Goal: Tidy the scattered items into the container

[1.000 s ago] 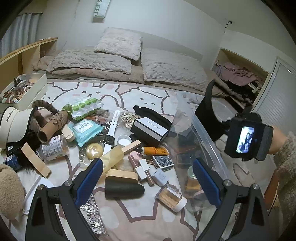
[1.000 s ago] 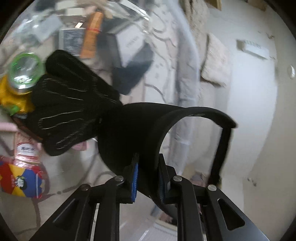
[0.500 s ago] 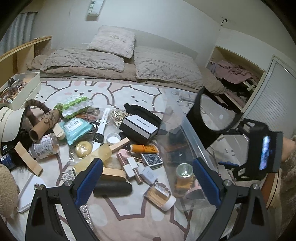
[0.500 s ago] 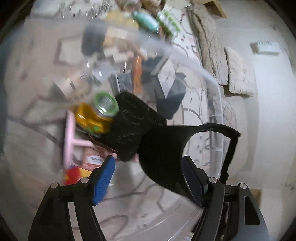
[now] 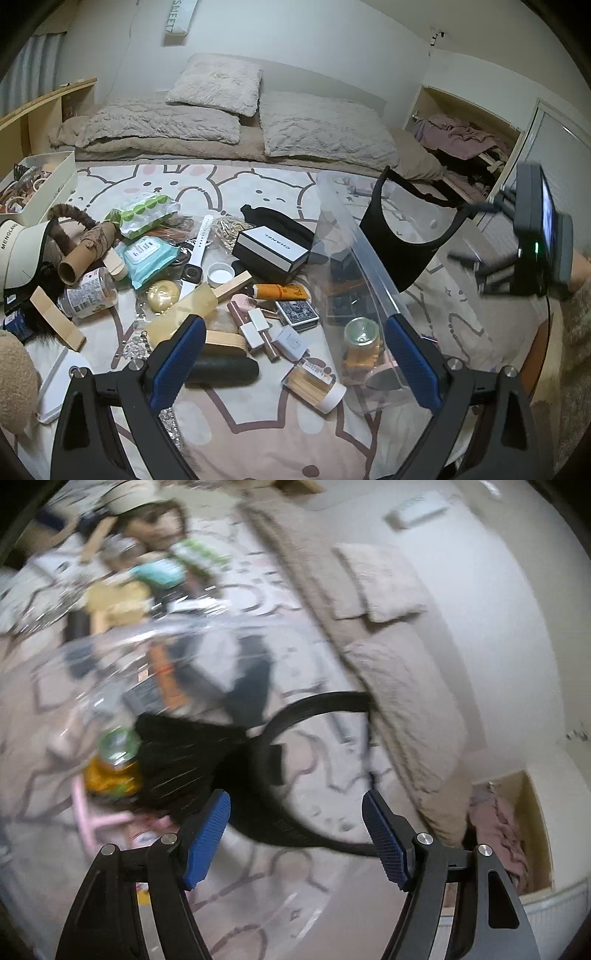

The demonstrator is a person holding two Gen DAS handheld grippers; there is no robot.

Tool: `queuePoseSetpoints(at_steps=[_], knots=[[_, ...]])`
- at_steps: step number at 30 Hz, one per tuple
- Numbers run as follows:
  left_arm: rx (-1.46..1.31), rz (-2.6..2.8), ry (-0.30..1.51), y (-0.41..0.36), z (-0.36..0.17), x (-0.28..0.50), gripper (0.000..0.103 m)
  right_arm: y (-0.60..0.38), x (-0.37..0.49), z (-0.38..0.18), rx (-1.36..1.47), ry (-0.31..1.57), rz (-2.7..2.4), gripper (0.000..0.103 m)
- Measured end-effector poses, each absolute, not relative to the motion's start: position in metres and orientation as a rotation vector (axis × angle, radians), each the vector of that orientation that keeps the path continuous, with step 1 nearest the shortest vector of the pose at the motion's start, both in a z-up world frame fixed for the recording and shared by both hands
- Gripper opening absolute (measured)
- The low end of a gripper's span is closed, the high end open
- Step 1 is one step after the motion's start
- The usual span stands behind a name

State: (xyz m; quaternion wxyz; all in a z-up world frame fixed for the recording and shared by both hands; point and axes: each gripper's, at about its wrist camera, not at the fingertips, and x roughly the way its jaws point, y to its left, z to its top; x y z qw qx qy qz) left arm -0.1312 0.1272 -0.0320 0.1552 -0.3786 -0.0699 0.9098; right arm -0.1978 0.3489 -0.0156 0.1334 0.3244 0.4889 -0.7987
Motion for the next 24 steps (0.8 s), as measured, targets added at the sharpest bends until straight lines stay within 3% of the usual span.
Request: queuePoseSetpoints(at_steps=[3, 5, 6, 13, 16, 17, 19, 21, 24], knots=[[-1.091, 2.61, -0.197, 0.125, -0.035, -0.133, 0.098, 0.36, -0.225, -0.001, 0.925, 1.424, -2.416, 0.07], [-1.095, 2.615, -0.189, 0.124, -0.036, -0.135, 0.098, 0.366, -0.242, 0.0, 0.942, 1.439, -2.454, 0.056], [-1.096, 2.618, -0.184, 0.124, -0.037, -0.136, 0.098, 0.369, -0.252, -0.001, 0.959, 1.447, -2.473, 0.053], [-1.098, 2.661, -0.115, 0.125, -0.042, -0.145, 0.098, 0.369, -0.301, -0.034, 1.078, 1.518, -2.422, 0.053], [-1.102, 2.673, -0.087, 0.126, -0.042, -0.148, 0.099, 0.359, -0.319, -0.055, 1.11, 1.639, -2.437, 0.052], [-1.104, 2.675, -0.082, 0.126, -0.043, -0.148, 0.101, 0.357, -0.323, -0.06, 1.122, 1.647, -2.435, 0.044], [-1.105, 2.677, -0.08, 0.126, -0.044, -0.149, 0.103, 0.352, -0.33, -0.066, 1.147, 1.632, -2.442, 0.037], [-1.11, 2.675, -0.083, 0.125, -0.044, -0.149, 0.103, 0.351, -0.336, -0.072, 1.181, 1.629, -2.451, 0.007], [-1.116, 2.678, -0.076, 0.123, -0.045, -0.148, 0.103, 0.353, -0.329, -0.064, 1.173, 1.564, -2.474, 0.004]])
